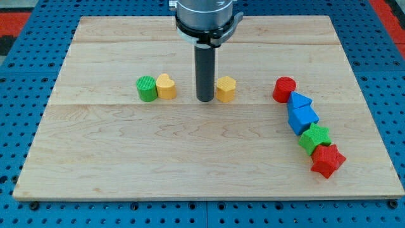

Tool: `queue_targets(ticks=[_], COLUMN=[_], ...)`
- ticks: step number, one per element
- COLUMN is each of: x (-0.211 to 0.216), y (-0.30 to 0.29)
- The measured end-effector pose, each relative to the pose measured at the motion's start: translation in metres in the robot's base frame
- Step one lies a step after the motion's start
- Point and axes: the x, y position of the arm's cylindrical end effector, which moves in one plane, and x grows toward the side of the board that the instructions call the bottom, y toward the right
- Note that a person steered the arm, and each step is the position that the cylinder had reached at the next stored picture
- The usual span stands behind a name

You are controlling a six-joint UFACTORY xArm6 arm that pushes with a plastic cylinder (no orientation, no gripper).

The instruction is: Slide yellow hexagon closer to the red circle

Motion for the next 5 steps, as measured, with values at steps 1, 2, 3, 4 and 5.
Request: queue_targets(ticks=[1,2,3,4,5], x=[-0.012,-0.019,-0.022,-0.027,-0.032], y=[0.055,0.082,0.071,0.058,0.058])
